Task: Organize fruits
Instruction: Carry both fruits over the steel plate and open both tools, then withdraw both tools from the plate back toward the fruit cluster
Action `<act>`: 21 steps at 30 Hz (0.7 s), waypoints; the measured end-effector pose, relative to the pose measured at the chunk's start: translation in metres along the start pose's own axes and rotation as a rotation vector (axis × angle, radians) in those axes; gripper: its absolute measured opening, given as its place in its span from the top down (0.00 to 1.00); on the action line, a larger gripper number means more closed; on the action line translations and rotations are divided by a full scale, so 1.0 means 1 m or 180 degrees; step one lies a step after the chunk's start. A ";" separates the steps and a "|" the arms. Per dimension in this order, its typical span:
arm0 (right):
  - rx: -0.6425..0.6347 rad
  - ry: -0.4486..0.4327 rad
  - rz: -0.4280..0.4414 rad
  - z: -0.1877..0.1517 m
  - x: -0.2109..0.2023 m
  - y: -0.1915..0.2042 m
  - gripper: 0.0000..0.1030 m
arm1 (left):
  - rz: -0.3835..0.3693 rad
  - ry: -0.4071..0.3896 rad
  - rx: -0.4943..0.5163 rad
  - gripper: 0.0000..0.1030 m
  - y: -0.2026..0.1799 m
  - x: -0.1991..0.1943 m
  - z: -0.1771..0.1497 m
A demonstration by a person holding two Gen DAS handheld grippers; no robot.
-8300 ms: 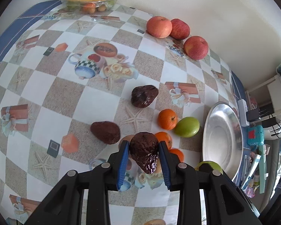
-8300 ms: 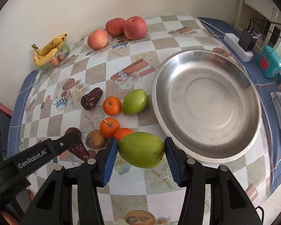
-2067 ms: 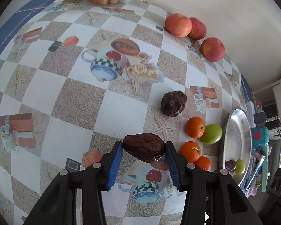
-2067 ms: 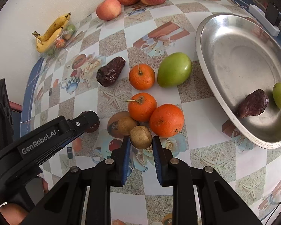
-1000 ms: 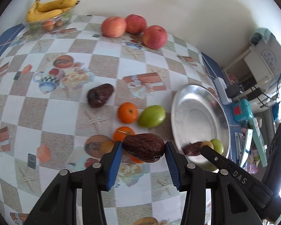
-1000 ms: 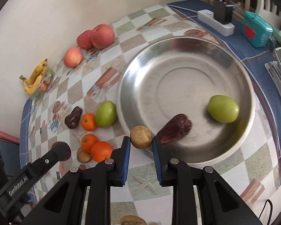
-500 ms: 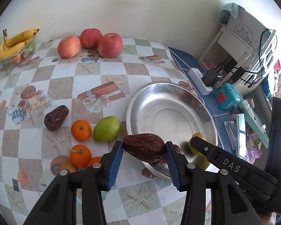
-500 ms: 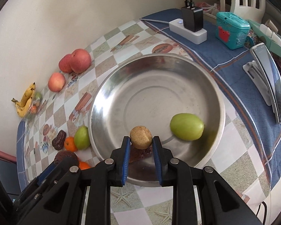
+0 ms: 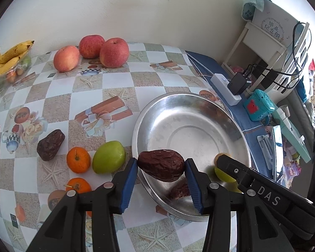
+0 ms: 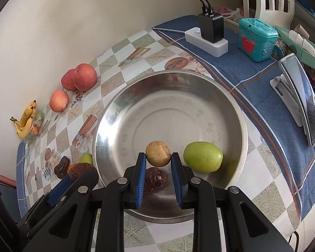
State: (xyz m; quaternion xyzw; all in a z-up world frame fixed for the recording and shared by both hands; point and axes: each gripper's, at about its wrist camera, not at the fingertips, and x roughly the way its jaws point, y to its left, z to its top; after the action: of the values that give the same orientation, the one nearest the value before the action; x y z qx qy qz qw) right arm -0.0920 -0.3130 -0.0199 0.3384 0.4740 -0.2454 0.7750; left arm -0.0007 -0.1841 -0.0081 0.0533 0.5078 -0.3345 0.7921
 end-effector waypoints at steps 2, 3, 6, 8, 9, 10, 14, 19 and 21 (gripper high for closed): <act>0.0006 -0.0001 -0.0001 0.000 0.001 -0.001 0.75 | 0.0000 0.0021 0.0006 0.51 0.000 0.002 0.000; 0.0002 -0.0005 -0.0006 0.001 0.001 -0.001 0.75 | 0.0013 0.0033 0.0014 0.51 -0.001 0.004 0.000; 0.0006 -0.0014 -0.0012 0.002 0.002 -0.001 0.75 | 0.0054 0.0056 0.0024 0.49 -0.001 0.005 -0.001; 0.0013 0.0000 -0.0009 0.002 0.003 -0.002 0.75 | 0.0061 0.0072 0.0009 0.46 0.001 0.006 -0.001; 0.0013 0.0004 -0.0018 0.001 0.003 -0.002 0.75 | 0.0047 0.0080 0.0000 0.46 0.001 0.006 -0.002; 0.0016 0.0010 -0.0022 0.001 0.003 -0.002 0.75 | 0.0043 0.0083 -0.0003 0.46 0.001 0.005 -0.002; 0.0023 0.0020 -0.0026 0.000 0.003 -0.003 0.75 | 0.0077 0.0096 0.0020 0.46 0.001 0.004 -0.002; 0.0009 0.0046 -0.0037 -0.002 0.004 -0.002 0.75 | 0.0223 0.0202 -0.0040 0.44 0.008 0.004 -0.005; -0.0002 0.0058 -0.0042 -0.003 0.004 -0.002 0.75 | 0.0294 0.0269 -0.0122 0.44 0.015 0.003 -0.006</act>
State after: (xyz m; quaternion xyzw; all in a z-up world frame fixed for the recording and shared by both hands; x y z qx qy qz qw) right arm -0.0930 -0.3124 -0.0245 0.3372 0.4833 -0.2473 0.7691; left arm 0.0042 -0.1721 -0.0175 0.0756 0.5441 -0.2852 0.7854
